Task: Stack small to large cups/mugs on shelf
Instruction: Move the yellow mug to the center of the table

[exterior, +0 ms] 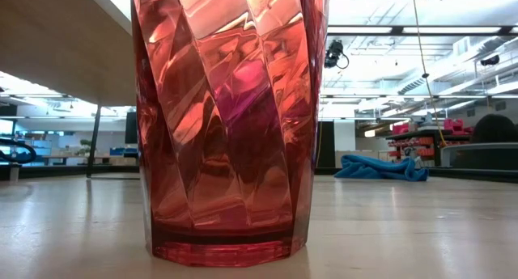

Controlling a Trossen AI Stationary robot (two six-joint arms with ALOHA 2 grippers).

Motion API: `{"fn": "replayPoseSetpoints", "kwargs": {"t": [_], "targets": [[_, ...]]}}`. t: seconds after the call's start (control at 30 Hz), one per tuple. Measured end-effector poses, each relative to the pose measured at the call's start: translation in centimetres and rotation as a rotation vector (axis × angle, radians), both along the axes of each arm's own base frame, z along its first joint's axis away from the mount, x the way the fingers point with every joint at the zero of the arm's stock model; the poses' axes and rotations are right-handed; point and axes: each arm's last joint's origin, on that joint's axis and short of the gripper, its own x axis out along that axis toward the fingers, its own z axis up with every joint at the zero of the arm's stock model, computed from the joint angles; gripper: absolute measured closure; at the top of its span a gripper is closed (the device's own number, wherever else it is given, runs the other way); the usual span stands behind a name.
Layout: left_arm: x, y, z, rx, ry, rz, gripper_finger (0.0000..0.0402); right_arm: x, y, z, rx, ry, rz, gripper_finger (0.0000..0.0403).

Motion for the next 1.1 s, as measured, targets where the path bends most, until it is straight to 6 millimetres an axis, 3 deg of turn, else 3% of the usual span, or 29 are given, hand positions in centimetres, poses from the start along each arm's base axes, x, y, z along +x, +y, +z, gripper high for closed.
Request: {"fn": "replayPoseSetpoints", "kwargs": {"t": [0.33, 0.5, 0.73, 1.0, 1.1], "targets": [[0.0, 0.0, 0.0, -0.003, 0.003, 0.001, 0.0307, -0.5, 6.5, -3.3, -0.004, 0.270, -0.151, 0.0393], [0.0, 0.0, 0.0, -0.001, 0.005, -0.002, 0.0304, -0.7, 9.3, -5.0, -0.022, 0.400, -0.129, 0.0389], [0.0, 0.0, -0.1, -0.003, 0.005, 0.000, 0.0309, -0.6, 10.1, -5.7, -0.037, 0.423, -0.193, 0.0374], [0.0, 0.0, -0.1, -0.006, 0.003, 0.004, 0.0309, -0.5, 10.0, -5.8, -0.056, 0.380, -0.231, 0.0320], [0.0, 0.0, -0.1, -0.006, 0.003, 0.004, 0.0308, -0.6, 9.8, -6.8, -0.078, 0.394, -0.273, 0.0304]]}}
